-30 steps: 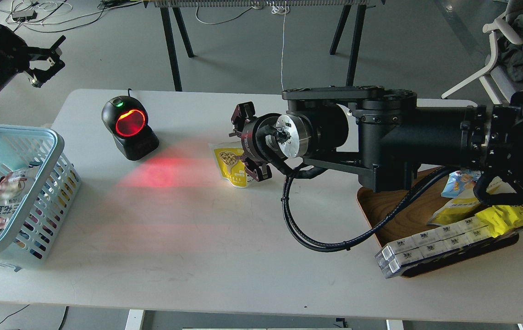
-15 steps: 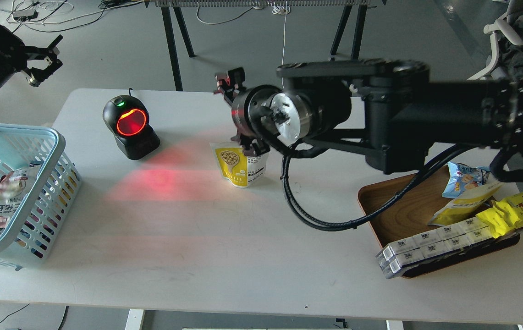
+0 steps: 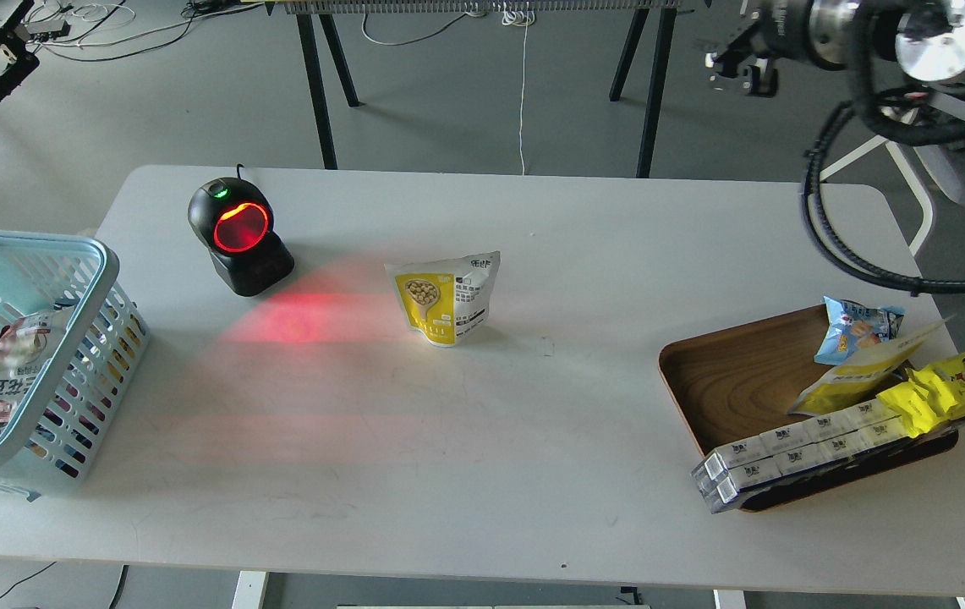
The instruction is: Scan snack and place in basket
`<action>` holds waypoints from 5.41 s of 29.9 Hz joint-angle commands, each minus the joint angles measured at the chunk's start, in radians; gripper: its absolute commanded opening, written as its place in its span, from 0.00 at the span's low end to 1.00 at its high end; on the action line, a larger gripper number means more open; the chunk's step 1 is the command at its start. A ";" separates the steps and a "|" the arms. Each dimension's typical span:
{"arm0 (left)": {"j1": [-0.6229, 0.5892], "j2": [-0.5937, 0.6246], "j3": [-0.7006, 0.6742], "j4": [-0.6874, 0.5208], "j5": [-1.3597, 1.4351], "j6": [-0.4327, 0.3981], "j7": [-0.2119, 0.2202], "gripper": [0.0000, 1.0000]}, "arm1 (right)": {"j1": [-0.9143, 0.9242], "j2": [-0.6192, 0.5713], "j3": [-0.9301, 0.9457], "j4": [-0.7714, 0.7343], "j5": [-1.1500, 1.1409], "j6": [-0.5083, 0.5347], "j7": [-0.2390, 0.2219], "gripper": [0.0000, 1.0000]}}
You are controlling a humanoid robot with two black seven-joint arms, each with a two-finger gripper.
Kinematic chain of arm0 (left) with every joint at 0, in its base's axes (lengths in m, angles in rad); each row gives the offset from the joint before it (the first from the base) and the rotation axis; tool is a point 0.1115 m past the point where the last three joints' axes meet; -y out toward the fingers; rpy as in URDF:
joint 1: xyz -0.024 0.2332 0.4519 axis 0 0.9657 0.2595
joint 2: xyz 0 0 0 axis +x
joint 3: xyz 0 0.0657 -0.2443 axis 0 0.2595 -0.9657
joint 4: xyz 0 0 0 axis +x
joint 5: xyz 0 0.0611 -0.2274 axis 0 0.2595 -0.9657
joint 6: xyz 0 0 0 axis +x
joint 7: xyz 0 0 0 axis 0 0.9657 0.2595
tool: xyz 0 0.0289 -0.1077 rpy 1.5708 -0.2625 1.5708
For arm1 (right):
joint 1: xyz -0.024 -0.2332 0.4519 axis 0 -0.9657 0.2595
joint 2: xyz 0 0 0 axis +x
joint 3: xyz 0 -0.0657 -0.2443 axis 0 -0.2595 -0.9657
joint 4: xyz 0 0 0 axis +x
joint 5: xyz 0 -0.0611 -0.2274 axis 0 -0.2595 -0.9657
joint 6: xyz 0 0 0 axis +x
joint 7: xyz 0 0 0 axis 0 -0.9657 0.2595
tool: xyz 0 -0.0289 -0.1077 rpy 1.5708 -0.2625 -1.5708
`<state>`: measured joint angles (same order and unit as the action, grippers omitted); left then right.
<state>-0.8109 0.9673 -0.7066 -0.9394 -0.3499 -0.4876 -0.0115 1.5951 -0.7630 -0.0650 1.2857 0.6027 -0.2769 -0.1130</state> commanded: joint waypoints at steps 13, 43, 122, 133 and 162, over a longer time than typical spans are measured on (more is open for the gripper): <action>-0.016 0.310 -0.004 -0.389 0.725 0.012 0.002 1.00 | -0.481 -0.191 0.315 -0.226 0.008 0.625 0.128 0.96; -0.071 -0.214 0.163 -0.708 2.457 0.098 0.005 1.00 | -0.675 -0.136 0.341 -0.402 0.002 0.714 0.227 0.98; -0.065 -0.190 0.326 -0.709 2.532 0.144 -0.045 0.00 | -0.666 -0.035 0.347 -0.417 -0.037 0.682 0.227 0.98; -0.063 -0.078 0.322 -0.803 2.532 0.095 -0.034 0.00 | -0.667 -0.033 0.347 -0.417 -0.037 0.682 0.227 0.98; -0.033 -0.068 0.302 -0.803 2.493 0.196 -0.024 0.00 | -0.670 -0.033 0.346 -0.417 -0.052 0.682 0.227 0.98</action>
<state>-0.8541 0.8944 -0.4058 -1.7429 2.1450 -0.2902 -0.0371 0.9253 -0.7961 0.2811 0.8681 0.5507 0.4050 0.1135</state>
